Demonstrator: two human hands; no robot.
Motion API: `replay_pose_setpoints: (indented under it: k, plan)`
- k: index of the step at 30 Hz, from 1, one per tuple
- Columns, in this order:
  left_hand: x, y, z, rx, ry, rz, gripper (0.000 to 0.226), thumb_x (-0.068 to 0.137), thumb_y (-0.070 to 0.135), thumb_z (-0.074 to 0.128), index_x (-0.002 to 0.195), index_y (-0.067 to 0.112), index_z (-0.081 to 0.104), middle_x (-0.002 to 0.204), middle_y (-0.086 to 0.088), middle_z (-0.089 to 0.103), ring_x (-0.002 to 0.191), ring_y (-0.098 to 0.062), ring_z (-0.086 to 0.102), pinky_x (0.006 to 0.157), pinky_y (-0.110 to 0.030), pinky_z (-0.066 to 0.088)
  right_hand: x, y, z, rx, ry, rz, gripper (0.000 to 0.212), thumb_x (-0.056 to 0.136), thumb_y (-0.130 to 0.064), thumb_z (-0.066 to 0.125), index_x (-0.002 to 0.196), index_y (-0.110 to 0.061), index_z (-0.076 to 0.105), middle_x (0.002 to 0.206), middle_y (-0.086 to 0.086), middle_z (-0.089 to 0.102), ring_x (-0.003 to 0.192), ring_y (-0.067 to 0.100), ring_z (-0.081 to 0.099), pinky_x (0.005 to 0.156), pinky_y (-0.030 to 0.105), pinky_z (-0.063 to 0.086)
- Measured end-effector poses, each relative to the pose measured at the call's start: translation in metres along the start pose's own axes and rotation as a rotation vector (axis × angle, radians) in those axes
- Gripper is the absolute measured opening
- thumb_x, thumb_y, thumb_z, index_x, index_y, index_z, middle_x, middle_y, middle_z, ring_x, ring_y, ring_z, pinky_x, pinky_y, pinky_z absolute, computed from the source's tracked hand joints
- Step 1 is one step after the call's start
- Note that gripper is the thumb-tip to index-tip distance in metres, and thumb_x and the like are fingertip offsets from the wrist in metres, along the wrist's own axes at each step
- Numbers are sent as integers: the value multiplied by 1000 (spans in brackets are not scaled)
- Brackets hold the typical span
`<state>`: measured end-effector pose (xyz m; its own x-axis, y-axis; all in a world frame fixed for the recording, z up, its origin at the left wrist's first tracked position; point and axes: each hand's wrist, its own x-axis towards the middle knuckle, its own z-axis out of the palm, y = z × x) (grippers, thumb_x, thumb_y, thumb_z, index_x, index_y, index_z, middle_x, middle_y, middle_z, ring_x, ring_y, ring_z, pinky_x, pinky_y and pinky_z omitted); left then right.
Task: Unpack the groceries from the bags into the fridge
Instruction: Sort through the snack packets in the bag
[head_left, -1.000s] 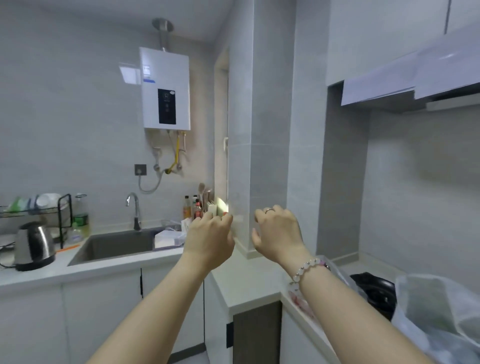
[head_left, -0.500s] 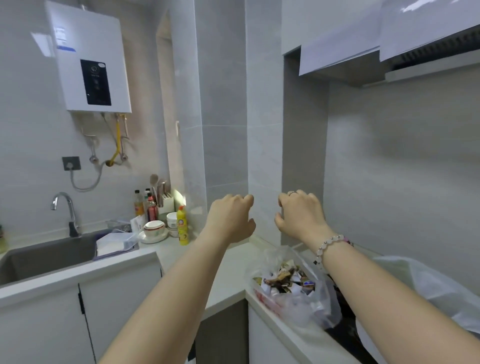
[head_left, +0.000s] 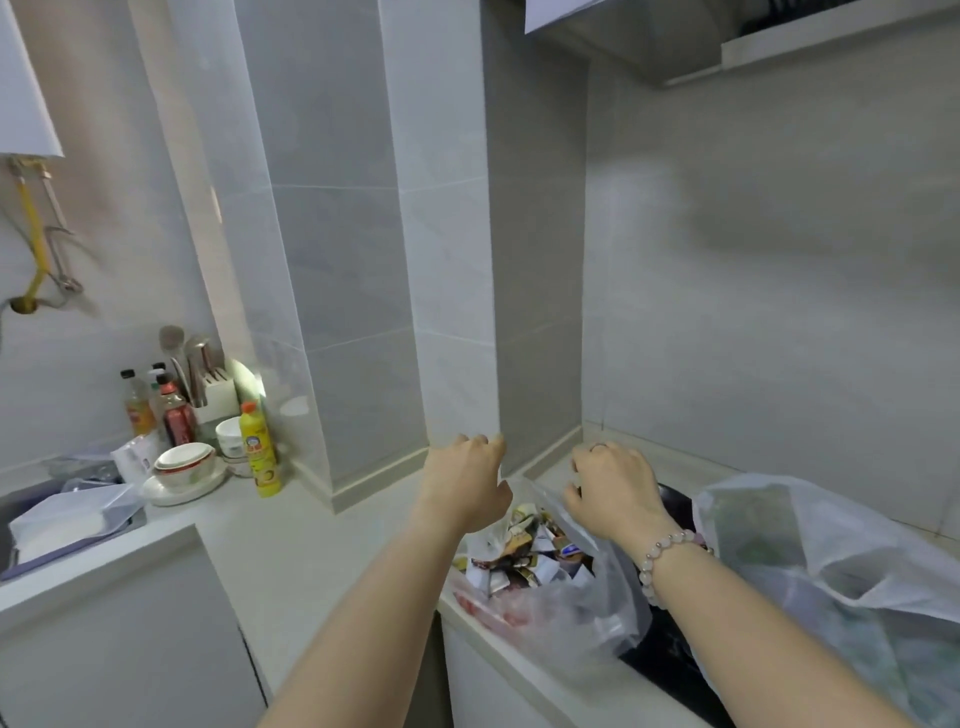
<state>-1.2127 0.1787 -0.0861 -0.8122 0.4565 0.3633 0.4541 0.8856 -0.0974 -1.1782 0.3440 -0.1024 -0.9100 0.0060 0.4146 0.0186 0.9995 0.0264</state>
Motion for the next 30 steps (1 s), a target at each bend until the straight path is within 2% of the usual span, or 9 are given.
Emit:
replay_pose_setpoints:
  k: [6,10,12,15,17,19,23,27,30]
  plan:
    - [56,-20,61,-185,-143,53,43,91,31,48,132,17,43,124,-4,55,108,-25,55,78,-30,44,39,7,65,-20,-109,91,21,90,-26,44,103,-15,58,106,1,62,104,19,54,88,31,38]
    - [85,-25,101,-397,-160,61,42,88,32,50,129,20,46,117,-2,58,105,-22,56,80,-30,45,52,-2,113,-24,-230,130,26,92,-28,44,109,-14,57,112,4,60,108,21,52,92,31,37]
    - [87,-16,130,-480,-234,77,39,85,26,52,124,18,49,114,-3,59,101,-22,56,78,-29,44,50,-11,139,30,-316,164,23,92,-23,47,109,-13,58,114,4,59,110,20,52,90,29,39]
    - [82,6,172,-375,-406,194,35,78,17,55,113,14,53,115,-6,58,104,-25,55,80,-34,48,45,-22,178,102,-501,237,27,88,-15,51,114,-12,58,120,6,59,112,20,54,87,29,43]
    - [82,16,193,-269,-487,259,36,80,14,55,116,13,51,118,-8,55,111,-26,52,83,-36,46,43,-21,195,117,-613,280,30,89,-8,49,116,-8,60,123,10,59,113,23,55,91,30,43]
    - [82,21,212,-217,-557,282,39,84,13,53,123,11,48,124,-10,51,116,-27,48,88,-36,44,44,-16,203,135,-684,300,30,88,-4,47,115,-6,60,121,12,60,112,25,57,86,31,43]
    - [82,23,238,-158,-629,287,44,87,13,51,130,11,42,131,-11,44,119,-29,44,93,-36,40,48,-6,216,148,-722,348,31,89,-5,48,119,-8,56,123,11,58,113,25,56,89,31,45]
    - [87,23,249,-112,-615,277,47,89,19,51,133,9,38,136,-10,39,124,-26,39,100,-31,34,54,0,222,146,-680,315,58,89,0,51,143,-10,30,135,10,47,123,25,50,98,33,42]
    - [94,26,242,5,-564,414,49,91,12,48,137,4,34,139,-15,36,128,-29,34,105,-34,27,60,12,220,213,-703,309,54,92,-4,46,143,-13,30,134,10,48,121,26,50,98,34,41]
